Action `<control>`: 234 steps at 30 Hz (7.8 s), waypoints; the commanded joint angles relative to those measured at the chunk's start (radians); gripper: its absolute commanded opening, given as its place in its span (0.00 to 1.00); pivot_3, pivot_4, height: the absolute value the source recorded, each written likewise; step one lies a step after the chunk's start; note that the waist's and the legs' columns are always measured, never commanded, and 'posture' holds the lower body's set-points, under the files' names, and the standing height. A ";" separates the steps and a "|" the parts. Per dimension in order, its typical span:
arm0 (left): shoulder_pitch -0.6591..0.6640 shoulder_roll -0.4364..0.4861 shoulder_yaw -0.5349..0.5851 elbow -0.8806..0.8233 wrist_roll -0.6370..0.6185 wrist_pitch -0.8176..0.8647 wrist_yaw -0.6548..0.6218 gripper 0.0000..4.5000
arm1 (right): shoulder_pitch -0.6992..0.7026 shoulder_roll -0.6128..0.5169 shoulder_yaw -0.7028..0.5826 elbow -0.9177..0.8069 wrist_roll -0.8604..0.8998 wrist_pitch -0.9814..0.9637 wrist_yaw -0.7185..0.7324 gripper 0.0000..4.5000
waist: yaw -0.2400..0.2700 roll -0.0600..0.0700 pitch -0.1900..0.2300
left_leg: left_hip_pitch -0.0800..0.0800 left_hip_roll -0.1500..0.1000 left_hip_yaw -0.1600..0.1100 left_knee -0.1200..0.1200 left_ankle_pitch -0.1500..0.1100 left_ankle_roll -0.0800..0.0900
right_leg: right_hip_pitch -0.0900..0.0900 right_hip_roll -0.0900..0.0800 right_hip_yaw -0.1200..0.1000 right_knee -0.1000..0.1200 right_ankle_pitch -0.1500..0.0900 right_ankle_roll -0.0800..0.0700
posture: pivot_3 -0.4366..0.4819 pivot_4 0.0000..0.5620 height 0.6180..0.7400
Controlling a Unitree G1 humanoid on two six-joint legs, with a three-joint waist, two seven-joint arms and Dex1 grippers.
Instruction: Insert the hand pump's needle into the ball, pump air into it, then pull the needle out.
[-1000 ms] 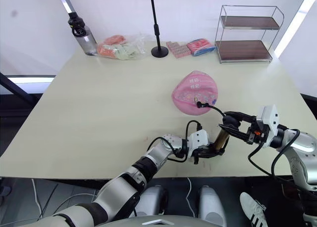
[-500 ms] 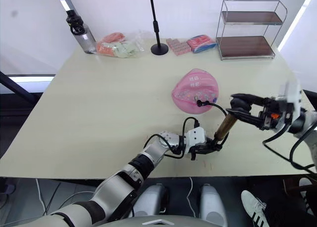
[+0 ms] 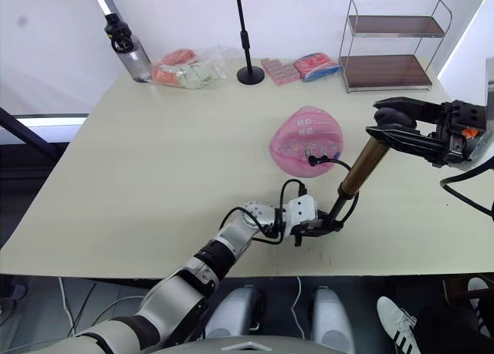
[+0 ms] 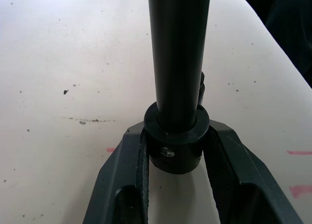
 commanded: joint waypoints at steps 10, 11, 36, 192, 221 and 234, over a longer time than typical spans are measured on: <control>0.028 0.007 -0.021 0.062 0.020 0.073 -0.033 0.25 | 0.136 0.149 0.155 -0.057 -0.274 -0.231 0.041 0.37 | -0.002 -0.002 -0.002 | 0.003 0.000 -0.001 0.000 0.000 0.000 | 0.002 0.001 -0.001 0.000 0.000 0.000 | 0.48 0.27 1.00; 0.028 0.006 -0.022 0.063 0.020 0.076 -0.036 0.25 | 0.159 0.163 0.179 -0.048 -0.302 -0.252 0.043 0.37 | -0.002 -0.004 -0.003 | 0.003 0.000 -0.001 0.000 0.000 0.000 | 0.002 0.001 0.000 0.000 0.000 0.000 | 0.48 0.27 1.00; 0.015 -0.019 -0.030 0.134 0.040 0.051 -0.031 0.25 | 0.234 0.236 0.228 0.047 -0.393 -0.543 0.068 0.37 | 0.001 -0.007 -0.009 | 0.013 0.001 -0.002 -0.001 0.000 0.000 | 0.013 0.002 -0.002 -0.002 0.000 0.000 | 0.48 0.27 1.00; -0.004 -0.038 -0.009 0.188 0.064 0.027 -0.033 0.25 | 0.315 0.172 0.208 -0.013 -0.363 -0.307 0.060 0.37 | 0.000 -0.004 -0.012 | 0.005 0.000 -0.006 -0.001 -0.003 0.004 | 0.012 -0.002 -0.011 -0.011 0.000 0.001 | 0.48 0.27 1.00; -0.008 -0.036 -0.007 0.192 0.068 0.021 -0.038 0.25 | 0.213 0.146 0.068 -0.060 -0.190 -0.316 0.021 0.37 | 0.001 -0.002 -0.012 | 0.004 0.000 -0.006 -0.001 -0.003 0.004 | 0.011 -0.002 -0.011 -0.011 0.000 0.000 | 0.48 0.27 1.00; -0.011 -0.033 -0.010 0.192 0.069 0.022 -0.038 0.25 | 0.063 0.017 -0.085 -0.071 -0.027 -0.128 -0.008 0.37 | 0.001 -0.002 -0.010 | 0.003 0.000 -0.006 -0.001 -0.003 0.004 | 0.011 -0.002 -0.011 -0.011 0.000 0.000 | 0.48 0.27 1.00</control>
